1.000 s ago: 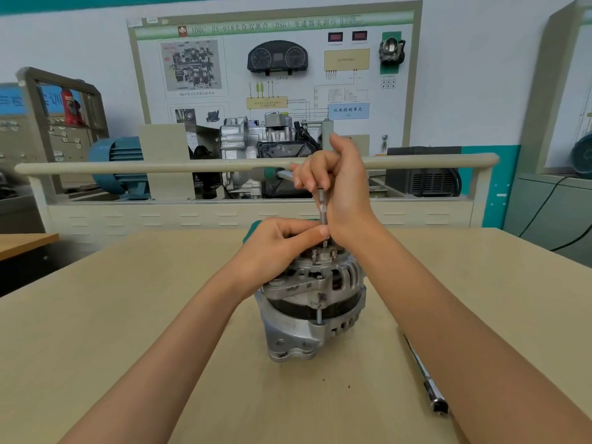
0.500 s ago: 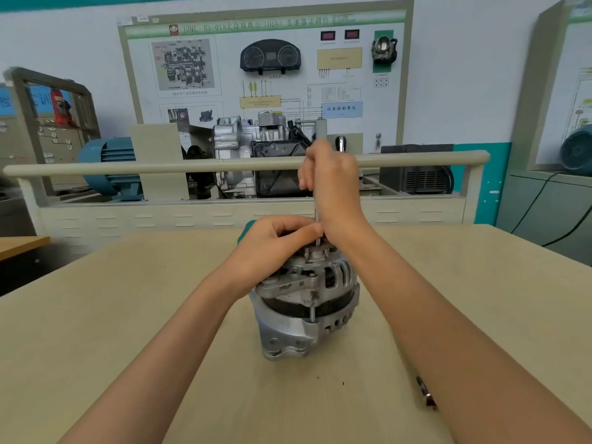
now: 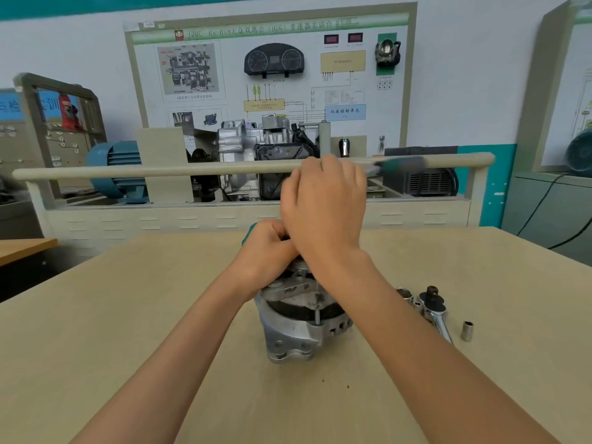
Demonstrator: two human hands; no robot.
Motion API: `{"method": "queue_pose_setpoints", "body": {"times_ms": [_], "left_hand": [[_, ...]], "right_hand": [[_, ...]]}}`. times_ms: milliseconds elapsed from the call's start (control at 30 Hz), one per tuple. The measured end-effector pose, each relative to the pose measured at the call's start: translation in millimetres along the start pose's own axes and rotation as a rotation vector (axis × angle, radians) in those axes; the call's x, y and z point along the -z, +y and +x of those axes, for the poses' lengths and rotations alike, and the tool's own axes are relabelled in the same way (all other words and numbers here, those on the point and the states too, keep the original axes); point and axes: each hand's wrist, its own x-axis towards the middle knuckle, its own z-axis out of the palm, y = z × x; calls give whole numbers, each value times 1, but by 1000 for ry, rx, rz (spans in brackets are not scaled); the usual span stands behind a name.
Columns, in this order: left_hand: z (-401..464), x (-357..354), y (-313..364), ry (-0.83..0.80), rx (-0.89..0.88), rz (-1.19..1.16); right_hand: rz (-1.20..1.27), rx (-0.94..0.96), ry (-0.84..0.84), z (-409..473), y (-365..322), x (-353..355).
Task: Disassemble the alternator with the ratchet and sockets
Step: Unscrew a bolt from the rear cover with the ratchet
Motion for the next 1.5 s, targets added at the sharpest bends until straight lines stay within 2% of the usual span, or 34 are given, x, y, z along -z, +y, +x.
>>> {"method": "queue_pose_setpoints", "body": {"times_ms": [33,100,200,300,367,433,467,533,600,667,700,733,800,867,933,1033,1100,1133,1200,1233,1300,1333,1367,1400,1433,1500], "left_hand": [[1,-1,-1,8,10,21],[2,-2,1,-17,1,34],[-1,-2,7,-103,-27,-23],[-1,-2,6,-139,-22,-49],[-1,-1,6,-132,-8,-60],[-2,-1,6,-131,-8,-73],[-3,-1,6,-136,-15,-78],[-4,0,6,-139,-36,-88],[-3,0,3,-109,-48,-72],[-1,1,1,-39,-24,-51],[-1,0,0,-22,-9,-39],[0,0,0,-21,-8,-38],[-1,-1,3,-47,-26,-53],[-2,-2,7,-86,-33,-55],[-2,-3,8,-109,-21,-53],[-1,-3,7,-115,-1,-57],[-3,-3,8,-111,-5,-87],[-3,-2,7,-115,-7,-95],[-4,-2,7,-118,-20,-92],[-3,-2,5,-114,-31,-78],[-2,-1,2,-54,-50,-44],[0,0,2,-23,-53,-26],[0,-1,2,-11,-44,-8],[1,-1,2,-15,-37,0],[1,-2,2,-21,-41,-1],[0,-2,4,-59,-53,-31]], "right_hand": [[-100,-17,-30,-1,0,0],[18,-60,-28,1,2,2],[631,-160,-34,11,6,3],[1317,-415,-156,22,12,0],[1646,-552,-274,28,19,0],[1818,-618,-345,31,23,0],[1808,-610,-347,30,22,-1],[1582,-519,-254,24,15,-1],[1032,-225,-56,10,9,-2],[290,47,45,-1,6,-5],[73,64,35,-2,5,-5],[3,38,21,-2,5,-5],[167,-22,7,1,5,-3],[604,-138,-26,10,8,0],[1089,-341,-129,21,14,0],[1656,-566,-338,31,23,-4],[1900,-660,-419,32,26,-4],[1895,-659,-422,32,25,-4],[1656,-567,-323,28,18,-3],[1429,-454,-214,21,14,-2],[737,-124,33,3,7,-2],[364,-29,105,-5,4,-4],[105,-10,126,-8,1,-3],[-8,-34,107,-8,0,-2],[-2,-61,79,-6,-1,-2],[304,-114,29,3,2,-1]]}}
